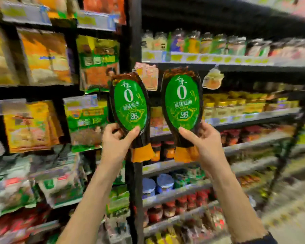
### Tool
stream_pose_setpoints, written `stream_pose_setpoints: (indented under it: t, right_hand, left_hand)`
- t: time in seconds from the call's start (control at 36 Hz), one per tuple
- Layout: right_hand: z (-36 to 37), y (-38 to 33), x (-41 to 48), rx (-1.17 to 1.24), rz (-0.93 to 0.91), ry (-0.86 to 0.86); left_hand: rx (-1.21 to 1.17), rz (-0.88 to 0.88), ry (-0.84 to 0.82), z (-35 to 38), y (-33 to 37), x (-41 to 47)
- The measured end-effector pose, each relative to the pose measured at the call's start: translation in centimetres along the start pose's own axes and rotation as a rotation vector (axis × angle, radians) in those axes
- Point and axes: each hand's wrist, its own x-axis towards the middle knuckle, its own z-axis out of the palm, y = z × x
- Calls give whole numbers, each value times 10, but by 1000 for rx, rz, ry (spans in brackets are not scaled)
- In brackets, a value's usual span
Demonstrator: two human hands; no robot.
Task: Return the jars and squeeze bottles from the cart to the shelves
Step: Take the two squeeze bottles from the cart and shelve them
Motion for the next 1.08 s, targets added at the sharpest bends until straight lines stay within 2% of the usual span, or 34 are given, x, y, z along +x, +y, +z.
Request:
stream_pose_setpoints:
  t: [0.31,0.56,0.78,1.08]
  right_hand:
    - [-163,-38,2,-210,-154,427]
    - [-234,-48,11,-268,-217,735]
    - [-269,-48,24,-357,-258,914]
    - [-346,-50,27,-528,-303,1065]
  left_hand:
    - [-169,-93,-436,190,-40,-2]
    - [-281,-130,-759,311,-72,4]
    - [-342,-128,-1012,395,-102,19]
    - [-445,-140,-1166,508,-132,-7]
